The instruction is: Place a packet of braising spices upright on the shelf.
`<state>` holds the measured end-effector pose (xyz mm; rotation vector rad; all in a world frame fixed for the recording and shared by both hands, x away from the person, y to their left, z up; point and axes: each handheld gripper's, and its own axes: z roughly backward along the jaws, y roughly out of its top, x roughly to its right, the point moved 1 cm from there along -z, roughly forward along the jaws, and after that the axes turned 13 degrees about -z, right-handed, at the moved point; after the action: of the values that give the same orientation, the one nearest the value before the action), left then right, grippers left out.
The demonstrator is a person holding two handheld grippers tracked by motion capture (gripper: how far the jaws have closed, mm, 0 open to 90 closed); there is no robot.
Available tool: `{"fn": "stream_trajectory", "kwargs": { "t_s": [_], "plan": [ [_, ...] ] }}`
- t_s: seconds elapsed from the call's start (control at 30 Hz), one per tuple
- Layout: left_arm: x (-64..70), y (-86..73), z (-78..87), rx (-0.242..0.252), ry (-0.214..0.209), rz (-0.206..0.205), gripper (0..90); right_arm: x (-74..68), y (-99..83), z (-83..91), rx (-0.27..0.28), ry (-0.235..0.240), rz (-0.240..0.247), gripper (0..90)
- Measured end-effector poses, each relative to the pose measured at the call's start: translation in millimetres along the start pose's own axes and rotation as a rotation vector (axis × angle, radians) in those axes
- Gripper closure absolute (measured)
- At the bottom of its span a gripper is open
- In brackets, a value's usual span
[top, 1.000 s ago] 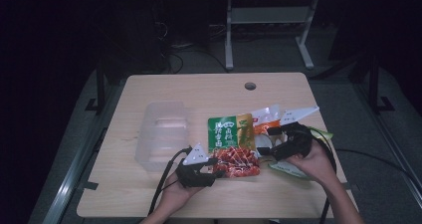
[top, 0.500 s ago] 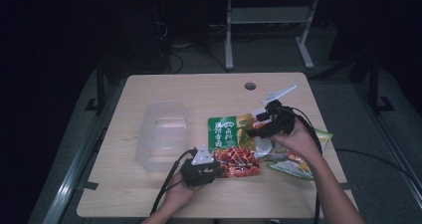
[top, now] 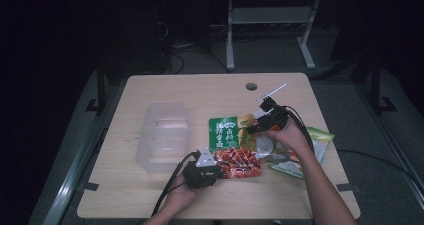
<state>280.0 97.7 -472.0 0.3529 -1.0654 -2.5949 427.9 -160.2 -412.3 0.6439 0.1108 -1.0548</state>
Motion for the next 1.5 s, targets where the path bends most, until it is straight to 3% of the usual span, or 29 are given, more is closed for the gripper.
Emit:
{"fn": "stream_trajectory", "kwargs": {
  "t_s": [0.03, 0.1, 0.2, 0.37, 0.7, 0.8, 1.0, 1.07, 1.1, 1.13, 1.33, 1.5],
  "plan": [
    [-0.6, -0.6, -0.1, -0.002, -0.002, -0.007, 74.0, 3.5, -0.1, -5.5, -0.033, -0.005, -0.038, 28.0],
    [0.0, -0.6, -0.3, -0.003, -0.001, -0.007, 74.0, 5.3, -0.8, -9.7, -0.047, -0.005, -0.06, 31.6],
    [0.2, -0.7, -0.6, 0.001, -0.003, -0.005, 74.0, 5.8, -1.3, -13.6, -0.068, -0.015, -0.073, 33.4],
    [0.4, -1.4, -0.9, 0.005, 0.0, -0.005, 74.4, 3.1, -1.4, -24.5, -0.124, -0.001, -0.065, 46.9],
    [0.7, -2.2, -1.6, 0.016, 0.003, -0.003, 73.9, 5.3, -3.1, -21.8, -0.109, 0.082, -0.093, 80.7],
    [0.1, -1.9, -1.4, 0.02, 0.005, 0.001, 71.0, 4.2, -4.0, -18.4, -0.099, 0.104, -0.081, 89.1],
    [-2.4, -0.4, 1.4, 0.019, -0.006, 0.032, 60.6, -0.9, -6.7, -10.8, -0.088, 0.099, -0.046, 89.8],
    [-4.3, 0.9, 3.7, 0.033, -0.002, 0.038, 55.9, -4.1, -9.2, -0.3, -0.034, 0.135, -0.034, 90.0],
    [-4.5, 1.5, 5.0, 0.045, -0.002, 0.048, 55.9, -4.1, -9.2, -0.3, -0.034, 0.135, -0.034, 90.0],
    [-4.7, 2.4, 5.9, 0.06, 0.001, 0.061, 50.3, -6.5, -12.4, 6.5, 0.001, 0.148, -0.019, 90.0],
    [-7.9, 6.9, 12.5, 0.117, 0.008, 0.137, 36.9, -15.2, -20.4, 21.4, 0.054, 0.144, 0.039, 90.0],
    [-13.0, 7.8, 18.6, 0.177, 0.023, 0.212, 26.0, -26.5, -34.6, 47.2, 0.145, 0.157, 0.099, 90.0]
  ]
}}
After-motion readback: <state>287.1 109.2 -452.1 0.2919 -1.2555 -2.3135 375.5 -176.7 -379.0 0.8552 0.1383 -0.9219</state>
